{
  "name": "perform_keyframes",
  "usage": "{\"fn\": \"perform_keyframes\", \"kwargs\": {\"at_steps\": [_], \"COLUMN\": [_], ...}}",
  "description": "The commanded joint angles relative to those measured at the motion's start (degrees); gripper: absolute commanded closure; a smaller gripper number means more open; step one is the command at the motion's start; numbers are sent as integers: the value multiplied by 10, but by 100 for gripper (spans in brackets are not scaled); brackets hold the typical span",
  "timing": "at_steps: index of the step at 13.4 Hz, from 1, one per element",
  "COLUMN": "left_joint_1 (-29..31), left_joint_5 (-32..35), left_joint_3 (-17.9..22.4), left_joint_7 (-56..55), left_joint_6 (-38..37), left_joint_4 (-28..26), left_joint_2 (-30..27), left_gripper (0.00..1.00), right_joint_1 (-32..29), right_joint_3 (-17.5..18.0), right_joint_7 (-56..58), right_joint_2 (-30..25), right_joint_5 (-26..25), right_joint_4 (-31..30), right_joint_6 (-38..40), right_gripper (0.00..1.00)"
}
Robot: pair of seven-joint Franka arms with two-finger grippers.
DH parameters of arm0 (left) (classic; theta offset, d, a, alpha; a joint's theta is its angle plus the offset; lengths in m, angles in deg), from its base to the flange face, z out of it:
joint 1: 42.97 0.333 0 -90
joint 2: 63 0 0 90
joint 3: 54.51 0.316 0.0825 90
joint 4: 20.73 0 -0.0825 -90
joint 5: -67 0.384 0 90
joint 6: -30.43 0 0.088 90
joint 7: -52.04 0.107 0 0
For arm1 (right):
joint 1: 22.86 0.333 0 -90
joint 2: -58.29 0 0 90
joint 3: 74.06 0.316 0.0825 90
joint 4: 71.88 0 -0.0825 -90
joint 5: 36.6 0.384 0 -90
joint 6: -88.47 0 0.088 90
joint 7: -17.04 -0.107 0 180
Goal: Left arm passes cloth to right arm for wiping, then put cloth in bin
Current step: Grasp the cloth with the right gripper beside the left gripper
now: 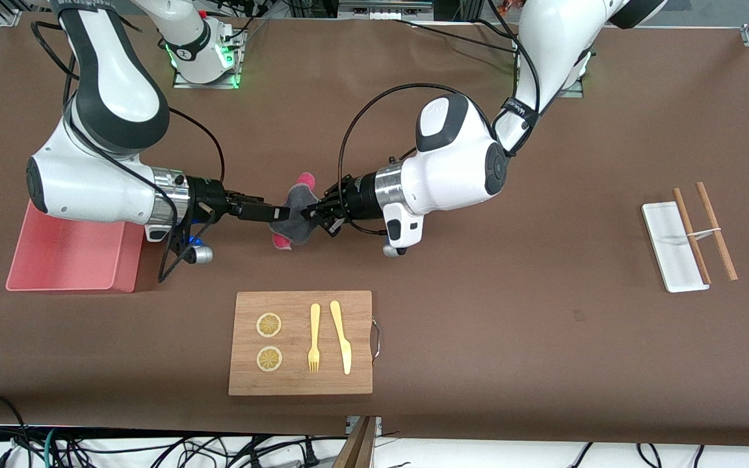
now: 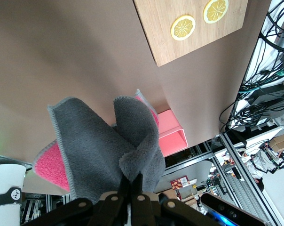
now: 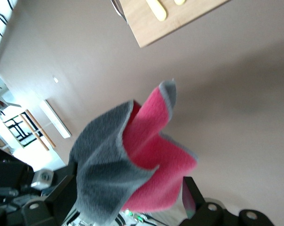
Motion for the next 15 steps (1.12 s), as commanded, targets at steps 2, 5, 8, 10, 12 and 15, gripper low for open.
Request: {"fn": "perform_keyframes", "kwargs": {"at_steps": [2,5,8,10,12,15], "left_joint_1": [-9,-9,-9,-10,-10,-9], "left_joint_5": [-14,-14,-14,-14,-14,-14], "left_joint_3": [7,7,7,7,7,7], "left_joint_7": [-5,-5,-5,-5,-5,-5], "left_joint_6": [4,4,4,4,4,4], "left_joint_4": [20,20,20,20,19,20], "left_joint_2": [10,10,10,10,10,10], "left_gripper": [100,100,100,100,100,100], "right_joint_1": [-3,-4,-4,-5,-5,-5], "right_joint_3": [3,3,3,3,2,2], "right_joint_7": [42,89,119,119,120,125], "right_joint_2": [-21,-22,-25,-30,-33,-33], "right_joint_5": [29,82,114,129,129,129], "right_joint_4": [-40,-64,-71,-71,-71,-71], "right_joint_6": [-32,-55,-53,-47,-38,-35], "right_gripper": [1,1,1,1,16,45]}}
